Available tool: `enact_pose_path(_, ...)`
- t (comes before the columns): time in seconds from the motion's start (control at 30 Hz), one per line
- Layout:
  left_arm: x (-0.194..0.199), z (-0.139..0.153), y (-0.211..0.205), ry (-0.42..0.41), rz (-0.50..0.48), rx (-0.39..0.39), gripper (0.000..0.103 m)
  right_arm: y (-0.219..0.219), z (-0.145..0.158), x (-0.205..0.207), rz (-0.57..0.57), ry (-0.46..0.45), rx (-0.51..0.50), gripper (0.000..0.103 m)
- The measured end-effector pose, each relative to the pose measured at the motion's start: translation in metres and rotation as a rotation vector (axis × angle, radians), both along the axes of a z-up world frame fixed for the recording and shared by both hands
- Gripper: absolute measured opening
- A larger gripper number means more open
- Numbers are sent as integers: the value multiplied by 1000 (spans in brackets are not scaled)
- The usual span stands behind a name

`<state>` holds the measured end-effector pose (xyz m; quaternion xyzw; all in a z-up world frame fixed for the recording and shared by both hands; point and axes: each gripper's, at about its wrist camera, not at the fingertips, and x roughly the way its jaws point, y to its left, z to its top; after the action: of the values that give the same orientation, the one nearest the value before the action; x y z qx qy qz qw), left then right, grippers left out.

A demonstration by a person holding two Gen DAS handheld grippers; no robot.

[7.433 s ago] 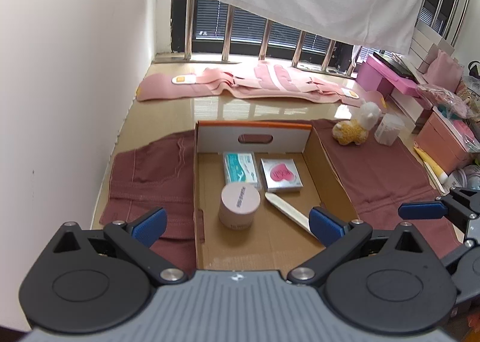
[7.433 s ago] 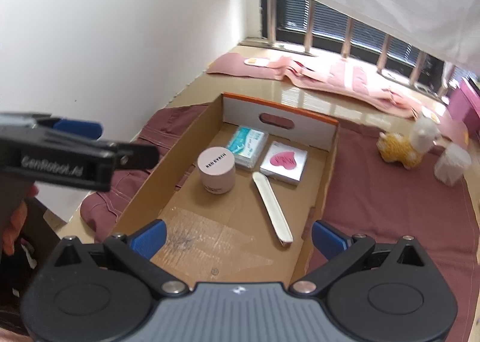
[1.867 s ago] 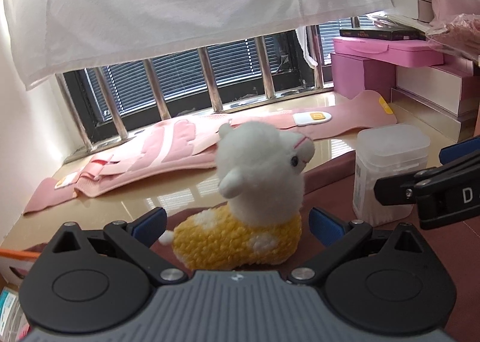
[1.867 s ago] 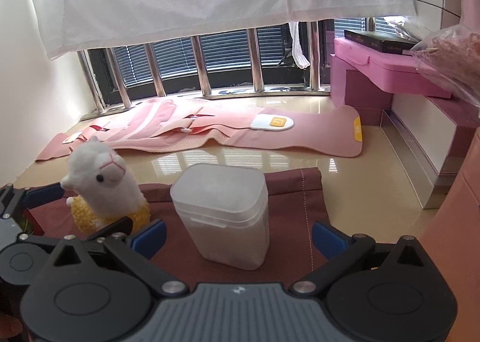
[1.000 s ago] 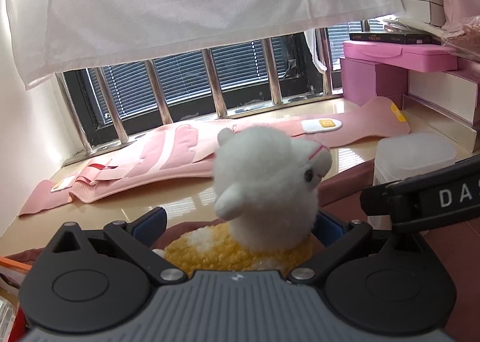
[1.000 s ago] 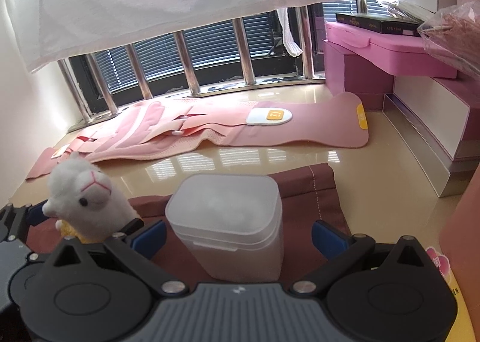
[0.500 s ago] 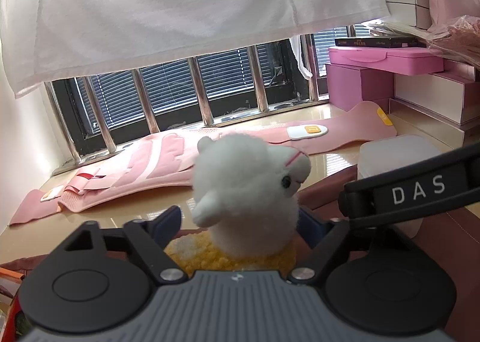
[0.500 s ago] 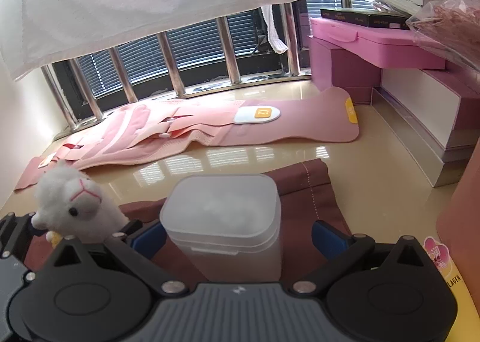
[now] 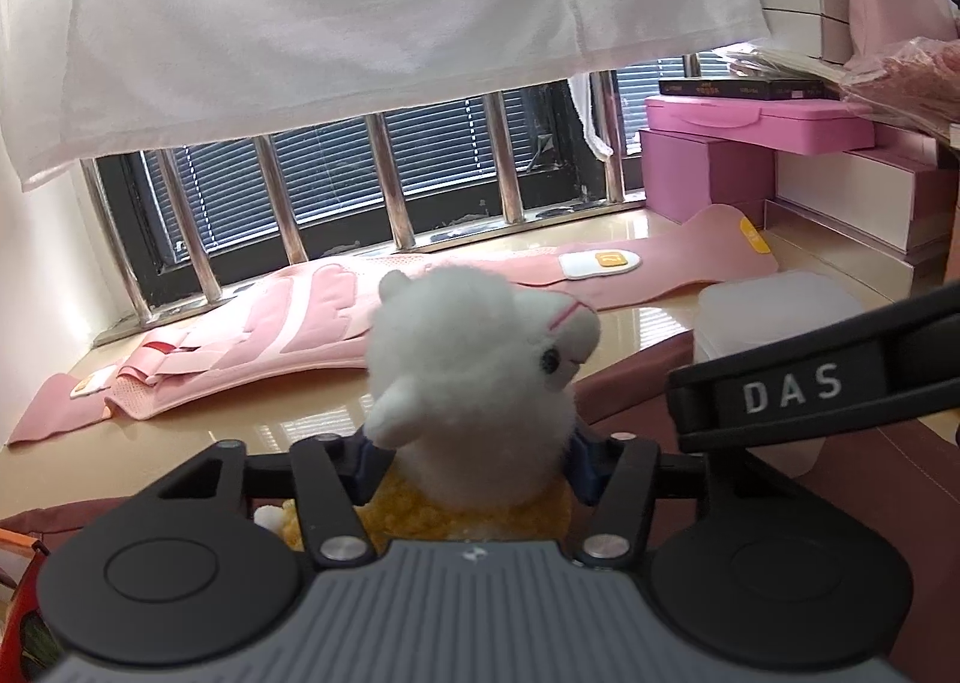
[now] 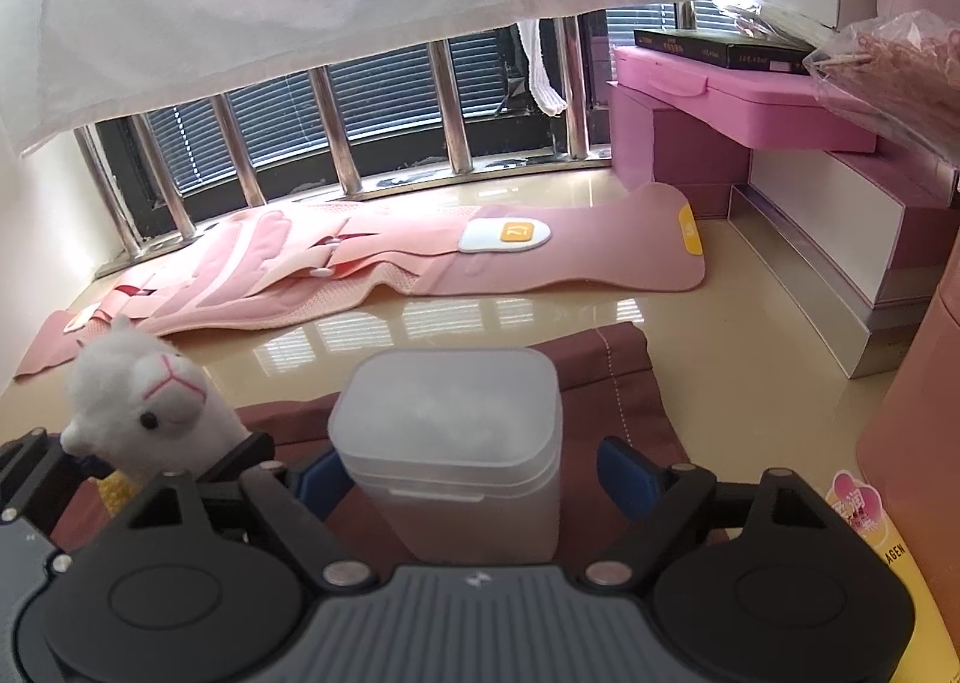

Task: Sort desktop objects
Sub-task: 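Lift the alpaca with the left tool while the right tool lifts the container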

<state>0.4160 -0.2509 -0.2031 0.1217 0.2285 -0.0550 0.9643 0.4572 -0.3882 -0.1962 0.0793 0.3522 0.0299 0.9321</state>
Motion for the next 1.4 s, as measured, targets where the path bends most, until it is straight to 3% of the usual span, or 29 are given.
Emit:
enact_pose_path(0.07,-1,0,-1,-2,-2,-1,54,2,0,-1,1,-2,-5,84)
enact_pose_path(0.13,-2,0,0,-1,-3,-5,54,3,1,-1,1,-4,-11,70)
enact_pose_path(0.77,-5,3,4,4,-21,-22,50,4,2,-5,-1,-8,-14,68)
enact_pose_path(1.4,-16,21,0,-25,-70,-43,46,-3,21,-21,5,-54,-10,68)
